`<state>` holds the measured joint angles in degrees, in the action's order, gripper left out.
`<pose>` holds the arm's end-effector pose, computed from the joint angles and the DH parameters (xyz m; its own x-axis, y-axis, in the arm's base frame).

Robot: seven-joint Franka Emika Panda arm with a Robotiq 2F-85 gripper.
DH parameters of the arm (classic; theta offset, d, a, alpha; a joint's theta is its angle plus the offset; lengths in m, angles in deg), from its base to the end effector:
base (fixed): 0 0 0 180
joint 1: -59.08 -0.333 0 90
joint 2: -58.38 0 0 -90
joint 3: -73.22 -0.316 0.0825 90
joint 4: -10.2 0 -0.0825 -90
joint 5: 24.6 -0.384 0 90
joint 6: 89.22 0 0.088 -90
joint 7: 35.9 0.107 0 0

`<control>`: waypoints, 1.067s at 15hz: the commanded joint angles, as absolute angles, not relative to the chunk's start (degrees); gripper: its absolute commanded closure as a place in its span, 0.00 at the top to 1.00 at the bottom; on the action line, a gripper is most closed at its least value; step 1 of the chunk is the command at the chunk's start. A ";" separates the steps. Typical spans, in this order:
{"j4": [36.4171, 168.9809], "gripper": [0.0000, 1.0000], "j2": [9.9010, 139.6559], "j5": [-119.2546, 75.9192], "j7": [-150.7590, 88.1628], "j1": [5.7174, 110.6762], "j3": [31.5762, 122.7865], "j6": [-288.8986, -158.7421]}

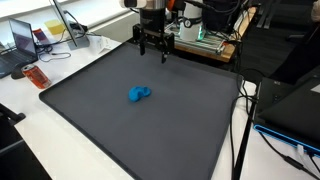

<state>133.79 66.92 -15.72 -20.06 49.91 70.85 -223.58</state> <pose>0.5500 0.1097 0.3335 0.9975 0.0335 0.0618 0.0276 -0.9951 0.0952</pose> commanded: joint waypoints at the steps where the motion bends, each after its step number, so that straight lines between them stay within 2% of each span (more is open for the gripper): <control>1: 126.73 1.00 71.19 -11.66 -11.46 48.31 70.25 -217.01; 11: 107.44 1.00 85.53 -7.51 2.28 41.72 71.09 -200.34; 16: 98.77 1.00 92.74 -6.42 8.21 39.37 72.44 -196.34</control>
<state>105.59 87.76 -7.77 4.81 41.08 71.16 -199.93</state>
